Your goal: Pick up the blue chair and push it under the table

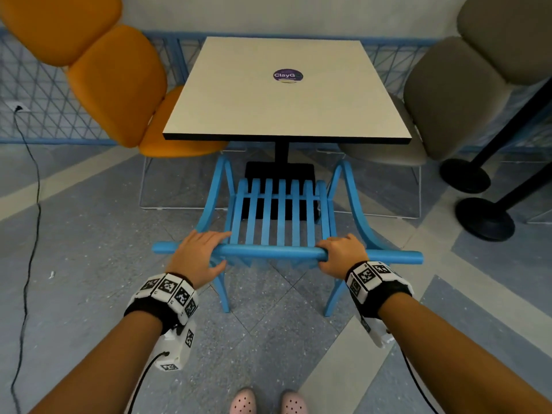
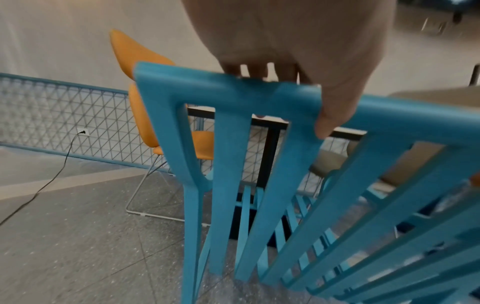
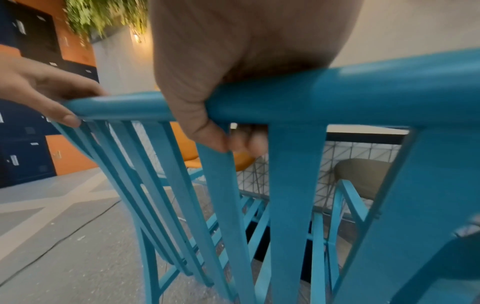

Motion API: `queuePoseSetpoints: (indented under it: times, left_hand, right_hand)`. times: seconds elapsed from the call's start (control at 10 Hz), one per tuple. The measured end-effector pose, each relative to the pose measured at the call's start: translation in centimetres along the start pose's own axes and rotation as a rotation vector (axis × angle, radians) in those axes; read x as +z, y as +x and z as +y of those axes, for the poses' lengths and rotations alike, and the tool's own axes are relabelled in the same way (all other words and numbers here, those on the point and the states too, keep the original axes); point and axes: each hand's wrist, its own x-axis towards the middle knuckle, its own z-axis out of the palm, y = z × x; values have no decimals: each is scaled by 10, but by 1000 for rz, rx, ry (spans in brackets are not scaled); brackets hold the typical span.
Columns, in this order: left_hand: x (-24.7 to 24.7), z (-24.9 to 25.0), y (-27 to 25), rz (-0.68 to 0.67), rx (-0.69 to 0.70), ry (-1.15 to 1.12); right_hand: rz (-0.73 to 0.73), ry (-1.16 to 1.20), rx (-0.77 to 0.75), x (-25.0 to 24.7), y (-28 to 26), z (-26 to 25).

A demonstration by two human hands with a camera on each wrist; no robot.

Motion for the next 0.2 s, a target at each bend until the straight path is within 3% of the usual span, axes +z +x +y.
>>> queuePoseSetpoints:
  times: [0.1, 0.2]
  left_hand:
    - [10, 0, -35, 155, 35, 42]
    - [33, 9, -89, 171, 83, 78]
  right_hand:
    - [356, 33, -94, 7, -25, 10]
    - [444, -59, -10, 44, -75, 9]
